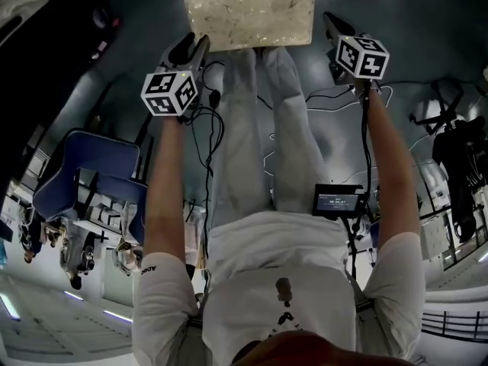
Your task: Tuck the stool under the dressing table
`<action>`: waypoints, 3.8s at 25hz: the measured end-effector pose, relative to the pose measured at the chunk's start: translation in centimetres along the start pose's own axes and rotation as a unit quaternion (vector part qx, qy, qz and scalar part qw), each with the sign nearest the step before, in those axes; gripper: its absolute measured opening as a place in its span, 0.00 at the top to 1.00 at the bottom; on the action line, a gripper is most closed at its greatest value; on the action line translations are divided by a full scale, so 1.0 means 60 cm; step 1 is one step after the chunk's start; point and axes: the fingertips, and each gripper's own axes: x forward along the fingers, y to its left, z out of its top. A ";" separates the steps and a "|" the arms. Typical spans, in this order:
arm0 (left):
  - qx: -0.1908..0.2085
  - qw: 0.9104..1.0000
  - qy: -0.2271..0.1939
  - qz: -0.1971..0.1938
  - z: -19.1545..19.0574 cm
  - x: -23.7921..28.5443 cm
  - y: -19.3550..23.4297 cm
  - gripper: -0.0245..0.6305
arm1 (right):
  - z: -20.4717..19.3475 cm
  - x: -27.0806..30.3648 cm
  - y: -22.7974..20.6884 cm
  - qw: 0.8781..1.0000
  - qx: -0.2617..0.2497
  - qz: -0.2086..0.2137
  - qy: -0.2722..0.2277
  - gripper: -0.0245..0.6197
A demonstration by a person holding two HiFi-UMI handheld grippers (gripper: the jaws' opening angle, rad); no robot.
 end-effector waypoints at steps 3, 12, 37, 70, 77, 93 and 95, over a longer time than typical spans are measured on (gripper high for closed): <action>-0.031 0.999 0.018 0.000 -0.038 0.030 0.018 0.67 | -0.030 0.034 -0.023 1.000 0.012 -0.008 0.006 0.86; -0.031 0.996 0.082 0.028 -0.123 0.086 0.062 0.52 | -0.157 0.086 -0.001 0.995 -0.004 0.012 0.102 0.62; -0.047 0.991 0.099 0.079 -0.128 0.091 0.104 0.76 | -0.145 0.100 0.007 0.990 -0.040 -0.027 0.133 0.65; -0.150 0.972 0.183 0.010 -0.219 0.079 0.095 0.58 | -0.212 0.096 -0.023 0.916 0.397 0.018 0.049 0.40; -0.342 0.931 0.120 0.035 -0.236 0.075 0.087 0.56 | -0.234 0.093 -0.027 0.889 0.452 0.014 0.065 0.26; -0.383 0.919 0.087 0.029 -0.179 0.118 0.086 0.55 | -0.142 0.126 -0.031 0.903 0.428 0.013 0.037 0.40; -0.372 0.924 0.086 0.024 -0.161 0.126 0.093 0.56 | -0.123 0.133 -0.031 0.914 0.403 0.016 0.035 0.39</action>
